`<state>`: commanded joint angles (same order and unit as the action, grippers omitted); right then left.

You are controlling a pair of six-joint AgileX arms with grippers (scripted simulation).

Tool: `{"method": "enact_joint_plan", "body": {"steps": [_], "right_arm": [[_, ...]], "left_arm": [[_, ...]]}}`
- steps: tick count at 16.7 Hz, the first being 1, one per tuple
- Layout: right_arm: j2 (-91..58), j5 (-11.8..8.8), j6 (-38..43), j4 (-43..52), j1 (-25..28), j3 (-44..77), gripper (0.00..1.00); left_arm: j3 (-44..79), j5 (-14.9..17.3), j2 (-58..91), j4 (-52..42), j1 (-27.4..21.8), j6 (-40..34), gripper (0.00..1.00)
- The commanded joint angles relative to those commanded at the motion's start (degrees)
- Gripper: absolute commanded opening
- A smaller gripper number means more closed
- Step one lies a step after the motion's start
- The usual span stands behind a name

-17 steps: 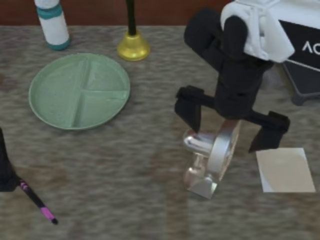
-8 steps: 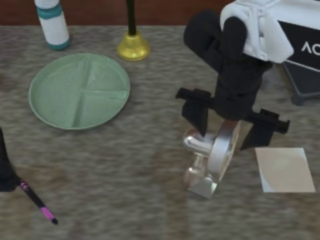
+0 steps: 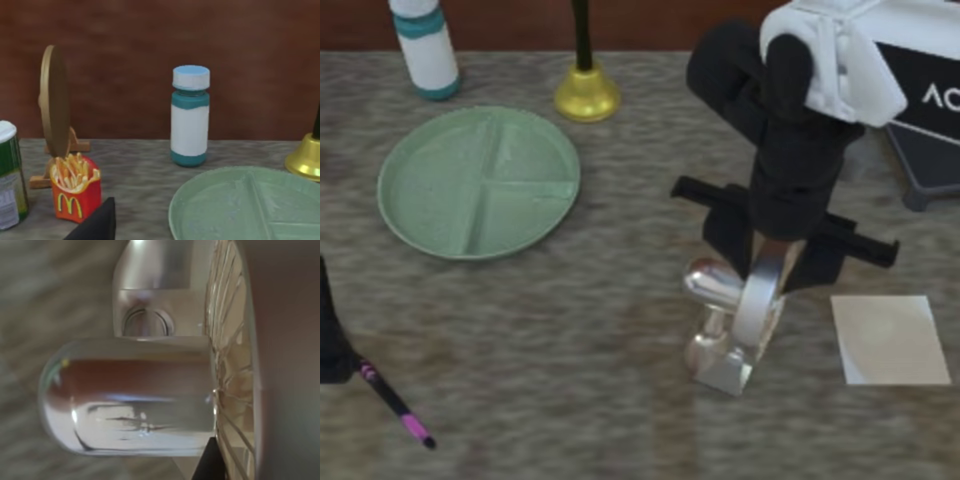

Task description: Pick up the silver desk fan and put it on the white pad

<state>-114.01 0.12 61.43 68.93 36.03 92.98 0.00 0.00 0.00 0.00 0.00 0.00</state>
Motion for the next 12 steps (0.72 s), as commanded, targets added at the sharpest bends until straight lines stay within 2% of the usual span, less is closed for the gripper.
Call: {"method": "enact_joint_plan", "body": {"steps": [9, 12], "right_arm": [[0.1, 0.0, 0.0, 0.2, -0.1, 0.2, 0.0], [0.1, 0.1, 0.1, 4.3, 0.1, 4.3, 0.0]], "left_arm": [[0.0, 0.0, 0.0, 0.0, 0.0, 0.0, 1.0], [0.0, 0.0, 0.0, 0.0, 0.0, 0.0, 1.0]]}}
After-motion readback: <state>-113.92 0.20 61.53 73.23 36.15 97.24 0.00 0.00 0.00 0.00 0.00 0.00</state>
